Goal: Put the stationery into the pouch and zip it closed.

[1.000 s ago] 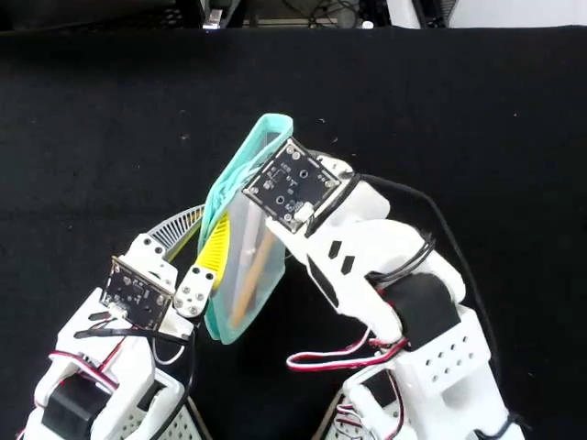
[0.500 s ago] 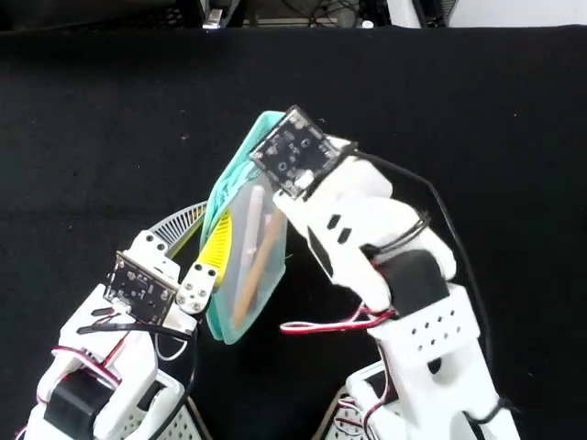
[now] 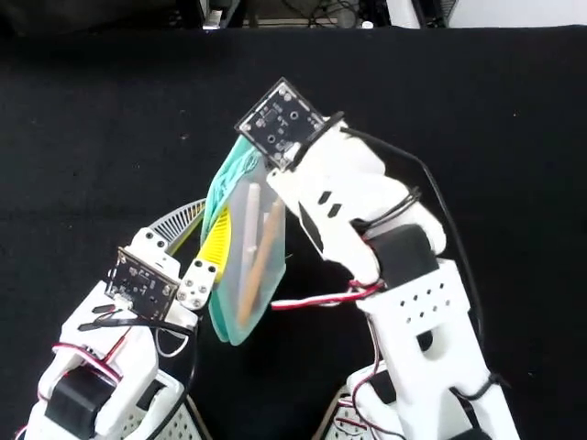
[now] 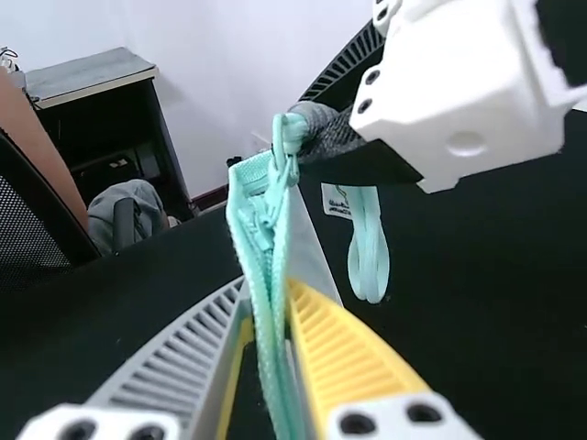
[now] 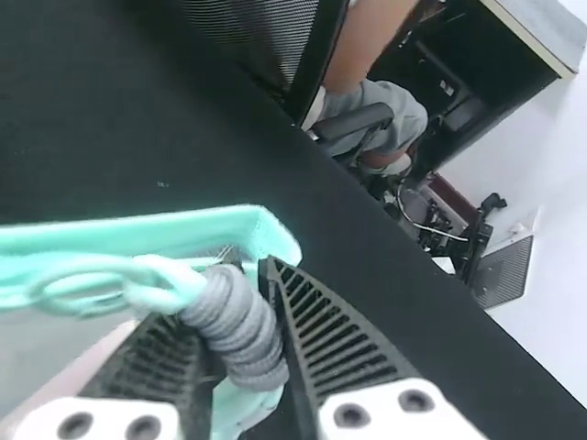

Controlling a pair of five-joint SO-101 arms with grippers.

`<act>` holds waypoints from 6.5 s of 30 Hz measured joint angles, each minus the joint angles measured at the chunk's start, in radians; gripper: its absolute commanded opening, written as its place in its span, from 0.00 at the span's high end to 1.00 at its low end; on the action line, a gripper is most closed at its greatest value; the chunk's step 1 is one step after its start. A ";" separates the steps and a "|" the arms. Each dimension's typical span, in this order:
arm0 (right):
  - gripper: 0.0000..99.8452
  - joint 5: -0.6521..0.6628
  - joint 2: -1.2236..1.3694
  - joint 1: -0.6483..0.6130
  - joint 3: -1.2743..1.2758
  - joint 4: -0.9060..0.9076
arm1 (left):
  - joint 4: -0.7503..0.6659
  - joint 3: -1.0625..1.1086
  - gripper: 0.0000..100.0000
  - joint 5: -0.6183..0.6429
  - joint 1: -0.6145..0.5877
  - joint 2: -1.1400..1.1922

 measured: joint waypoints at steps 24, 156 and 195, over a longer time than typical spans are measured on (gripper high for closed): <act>0.99 -0.002 0.244 0.224 -0.155 -0.031 | 0.032 0.002 0.97 0.002 0.002 -0.005; 0.99 -0.244 -1.096 -0.052 0.815 -0.135 | 0.002 0.126 0.97 -0.252 0.172 -0.015; 0.99 -0.241 -1.103 0.063 0.798 -0.146 | 0.002 0.155 0.97 -0.252 0.175 -0.014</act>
